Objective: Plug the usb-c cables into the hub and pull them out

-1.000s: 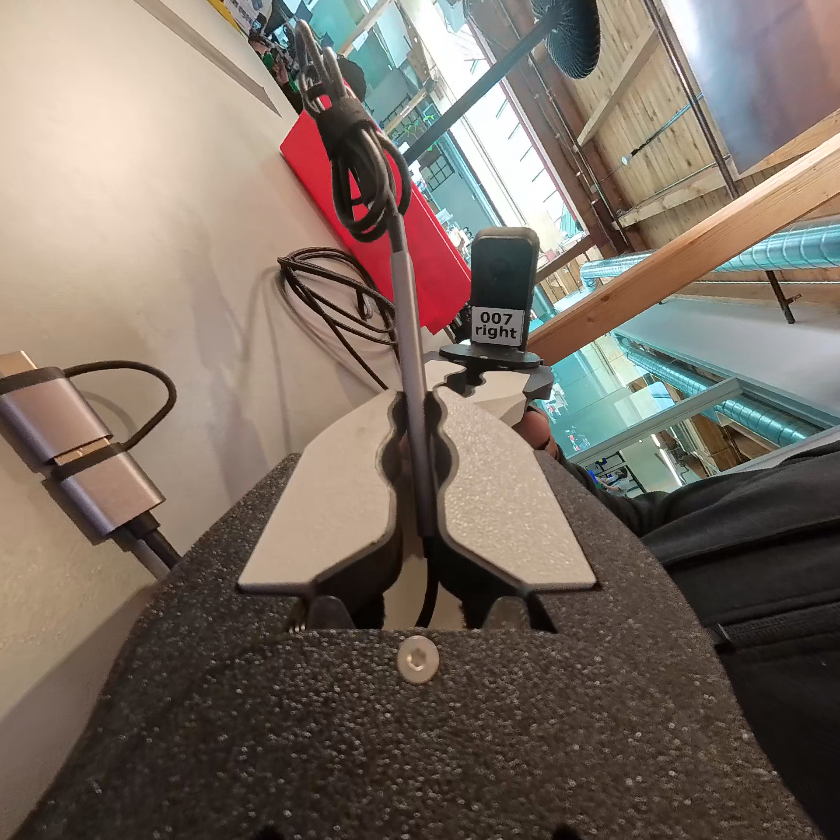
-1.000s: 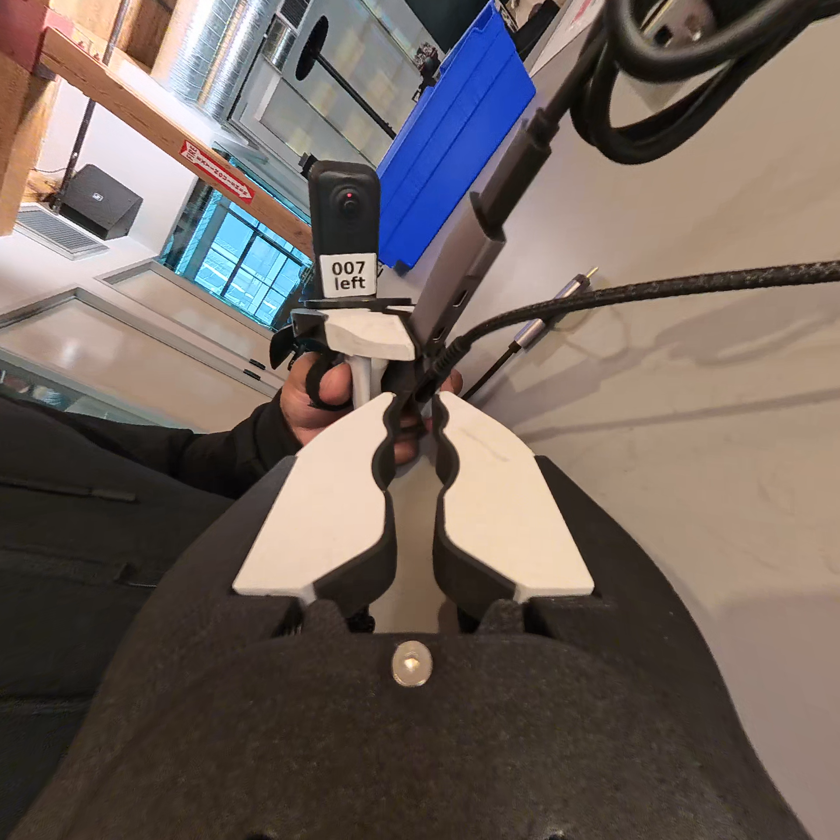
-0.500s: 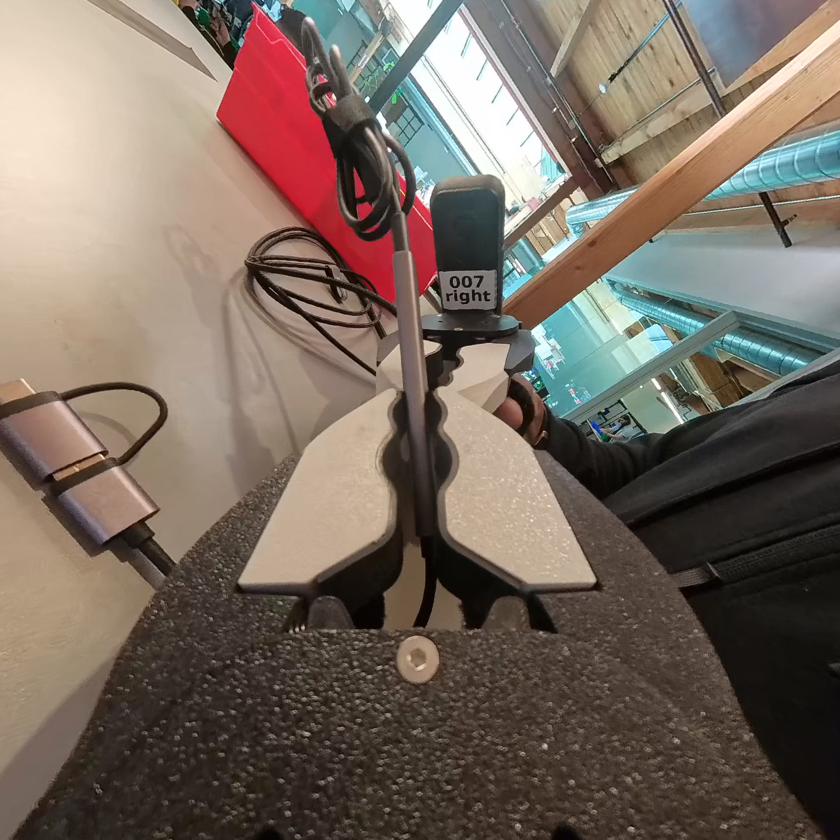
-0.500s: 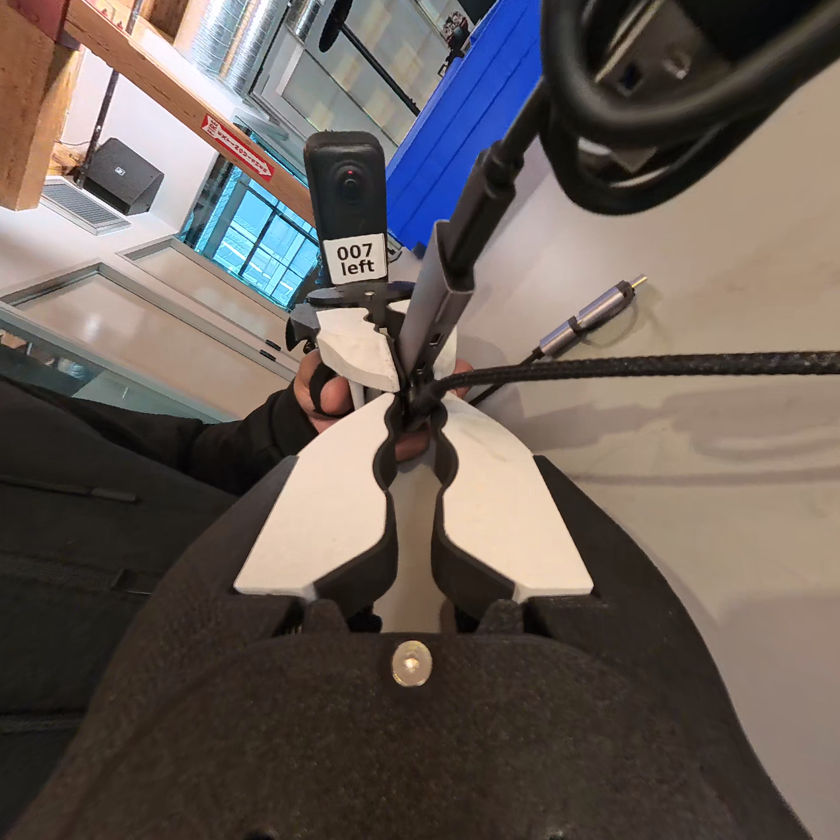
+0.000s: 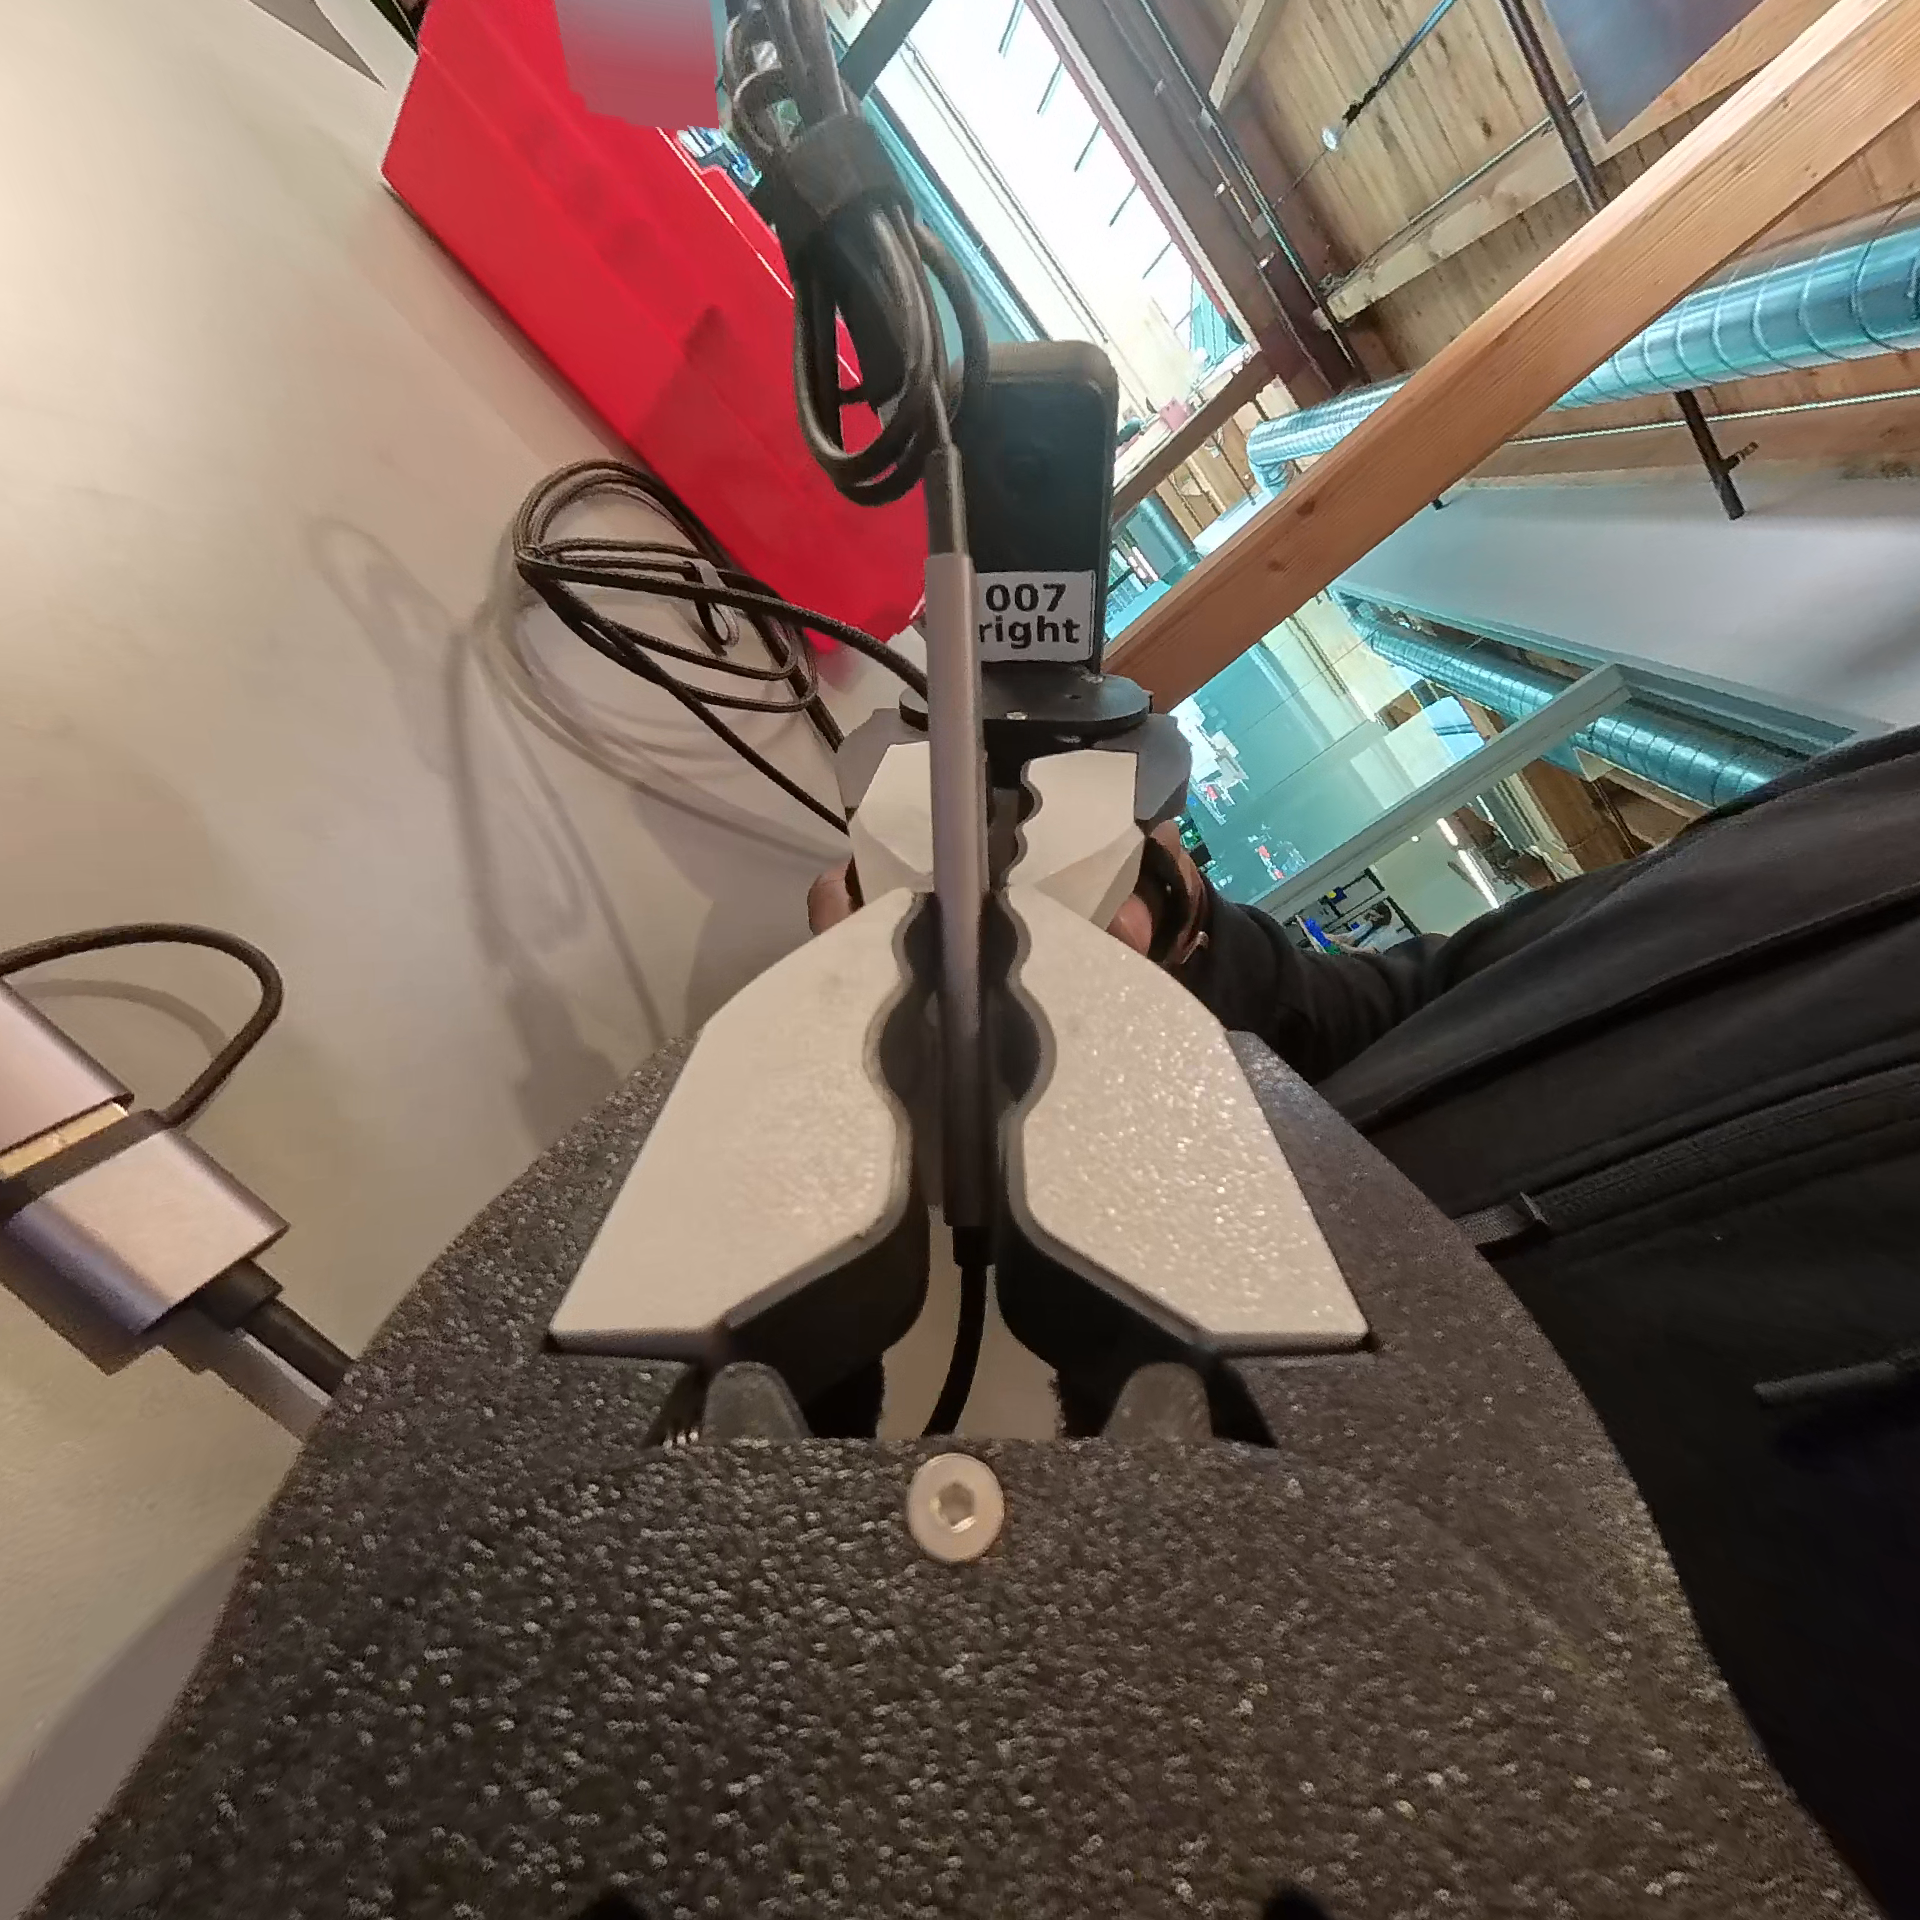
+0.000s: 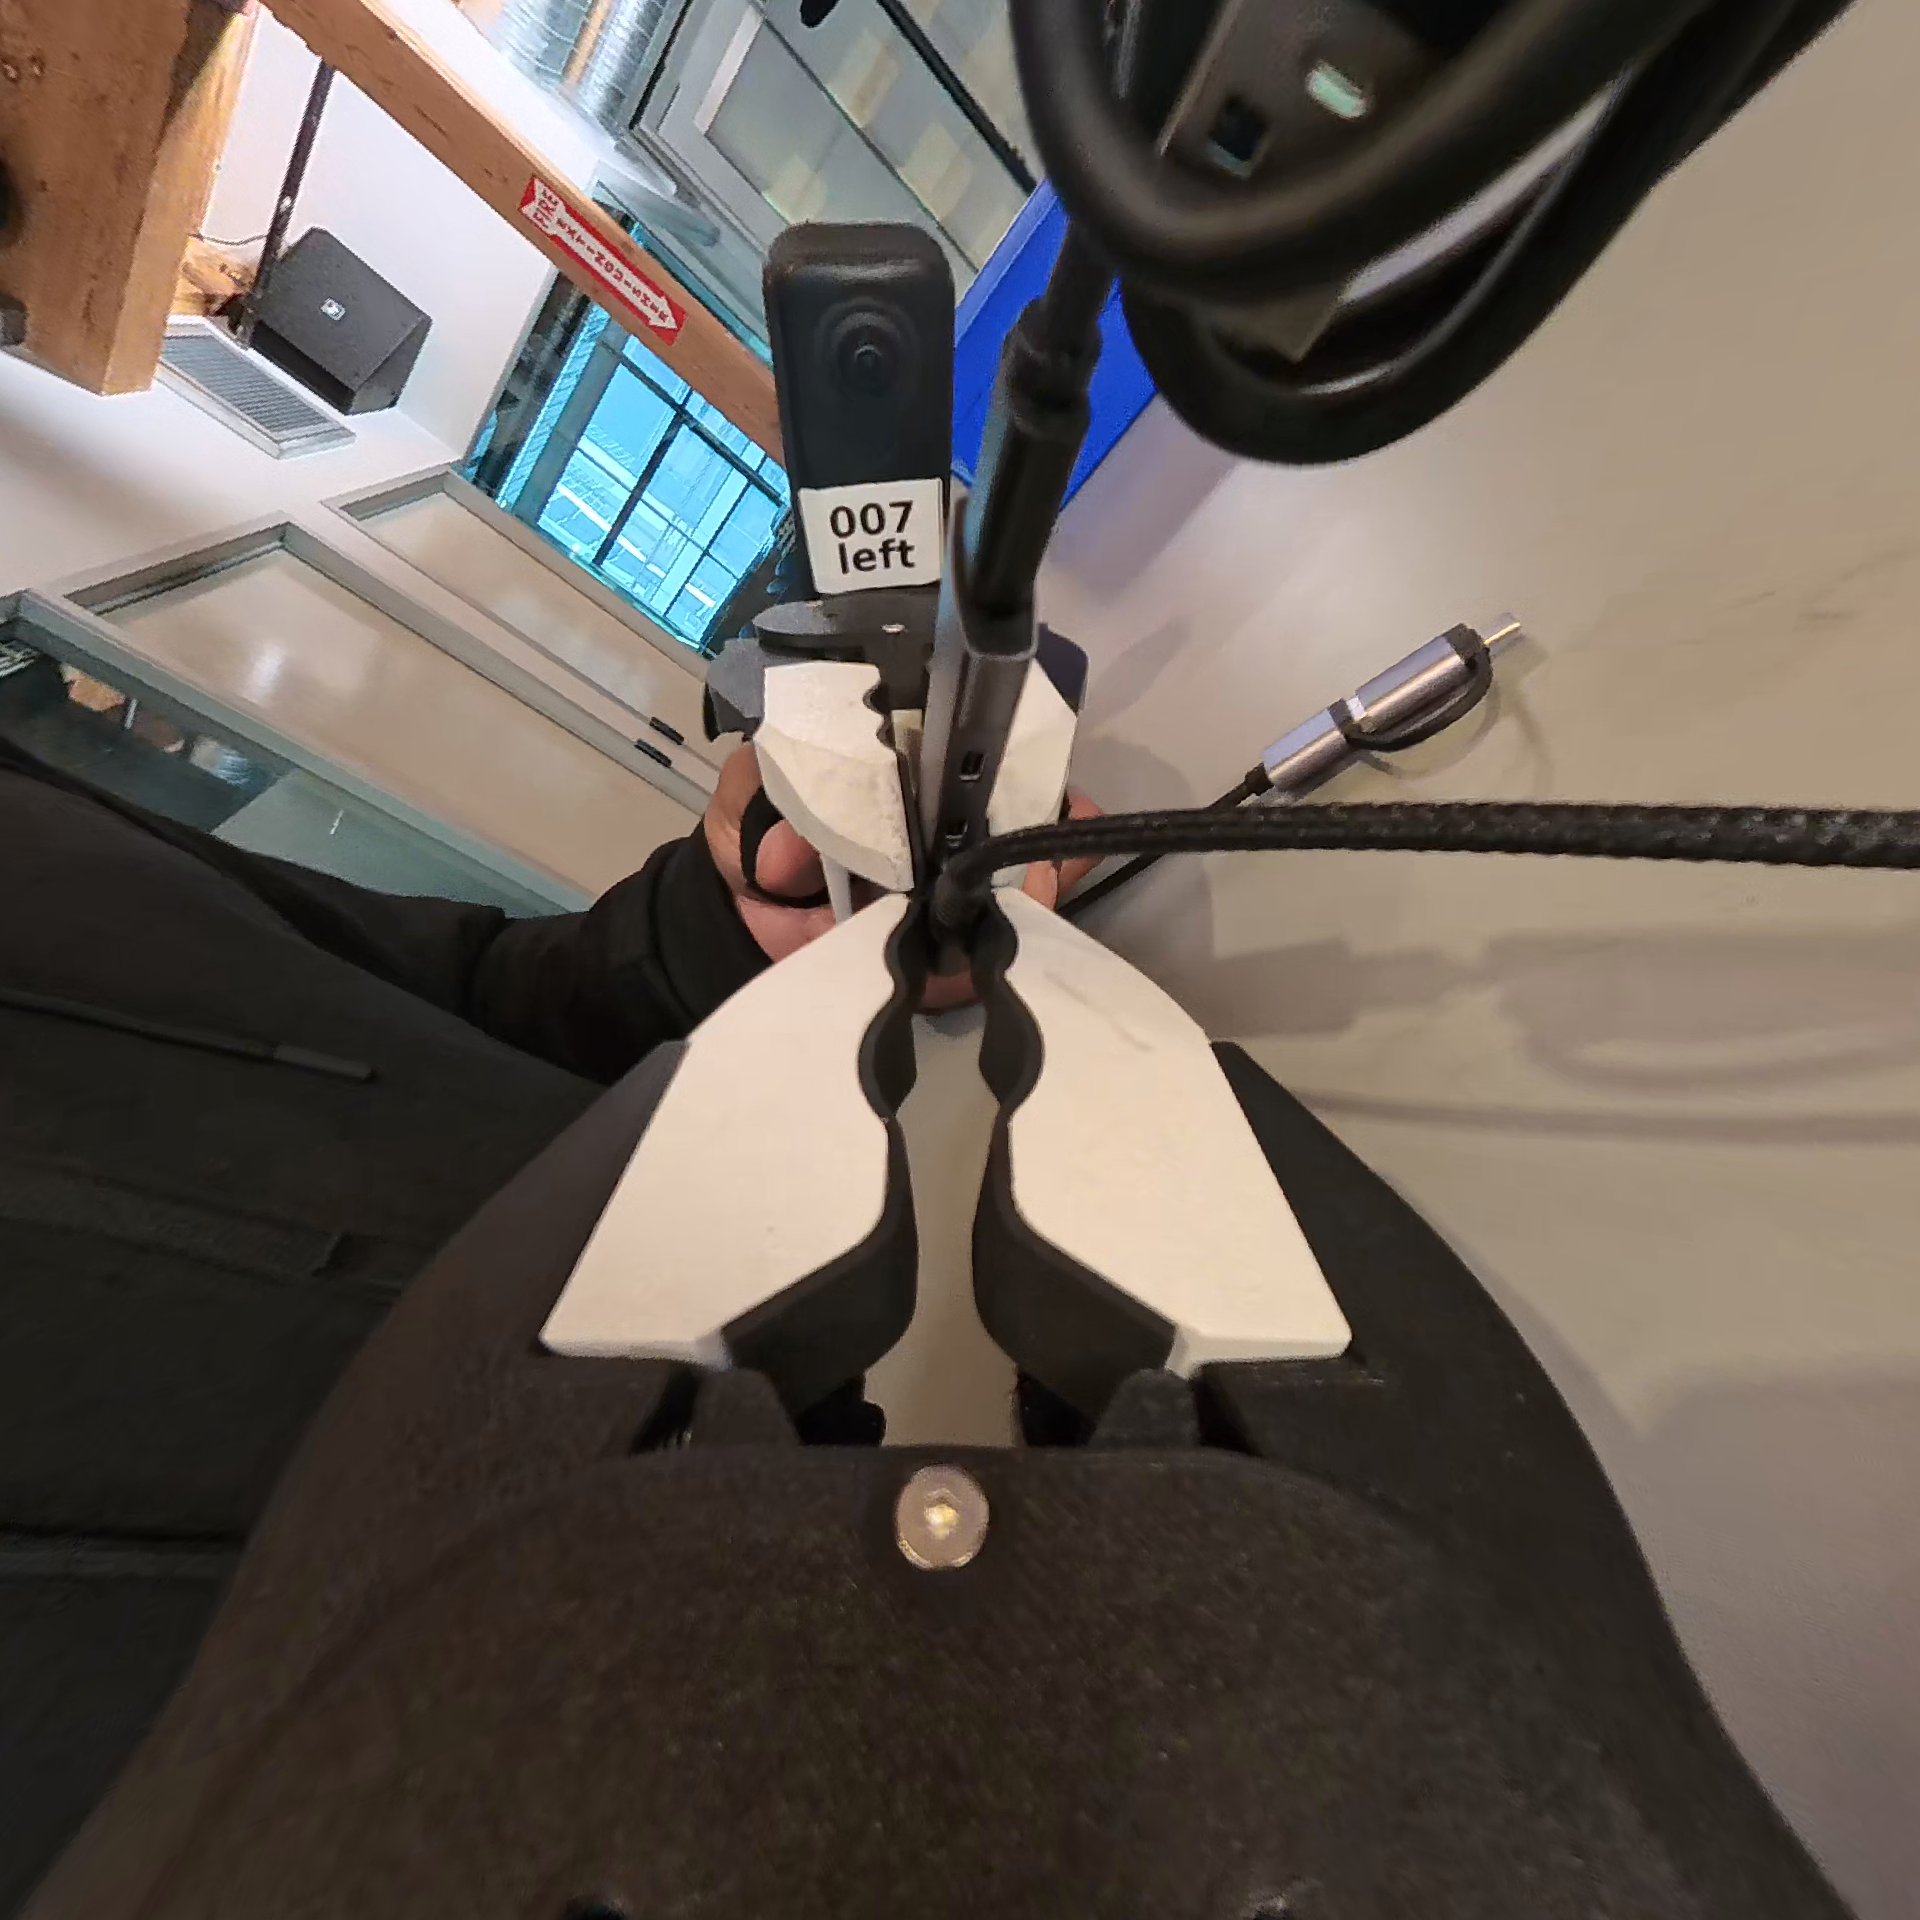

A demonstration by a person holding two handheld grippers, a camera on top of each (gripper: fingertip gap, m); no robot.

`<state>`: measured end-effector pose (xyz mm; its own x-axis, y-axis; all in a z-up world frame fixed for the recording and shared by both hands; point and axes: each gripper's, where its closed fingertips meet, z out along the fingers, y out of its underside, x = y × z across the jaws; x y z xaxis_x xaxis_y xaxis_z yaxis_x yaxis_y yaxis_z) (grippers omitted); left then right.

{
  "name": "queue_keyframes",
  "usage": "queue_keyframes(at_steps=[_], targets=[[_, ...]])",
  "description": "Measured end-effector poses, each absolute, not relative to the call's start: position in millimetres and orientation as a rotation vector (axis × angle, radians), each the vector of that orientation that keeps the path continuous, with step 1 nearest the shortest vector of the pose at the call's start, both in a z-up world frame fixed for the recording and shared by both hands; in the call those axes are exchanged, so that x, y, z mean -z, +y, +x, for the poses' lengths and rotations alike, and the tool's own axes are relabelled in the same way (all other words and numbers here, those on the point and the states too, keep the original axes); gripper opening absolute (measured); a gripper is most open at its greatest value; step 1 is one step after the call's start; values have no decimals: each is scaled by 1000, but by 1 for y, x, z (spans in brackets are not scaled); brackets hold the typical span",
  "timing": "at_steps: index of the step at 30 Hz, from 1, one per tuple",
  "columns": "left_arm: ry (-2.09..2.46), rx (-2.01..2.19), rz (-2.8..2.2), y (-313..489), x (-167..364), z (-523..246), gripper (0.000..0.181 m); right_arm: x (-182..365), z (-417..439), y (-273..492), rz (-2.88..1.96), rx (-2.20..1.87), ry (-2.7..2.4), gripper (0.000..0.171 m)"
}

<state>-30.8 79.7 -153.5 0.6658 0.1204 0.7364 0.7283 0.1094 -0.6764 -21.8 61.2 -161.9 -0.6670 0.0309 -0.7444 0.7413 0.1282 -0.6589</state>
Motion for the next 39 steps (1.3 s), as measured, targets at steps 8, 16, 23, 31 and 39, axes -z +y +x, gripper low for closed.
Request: queue_keyframes(at_steps=[8,16,23,31,39], targets=[[-747,546,-1444,78,155,-14,9,163,-6,61,670,1543,1864,9],[-632,586,-1561,78,159,20,10,165,27,66,559,1450,1888,9],[-598,618,-1588,81,159,35,10,164,41,70,570,1440,1861,10],[-603,673,-1594,85,161,57,11,163,61,76,605,1409,1811,10],[-623,680,-1580,88,160,62,11,165,67,80,637,1395,1804,9]])
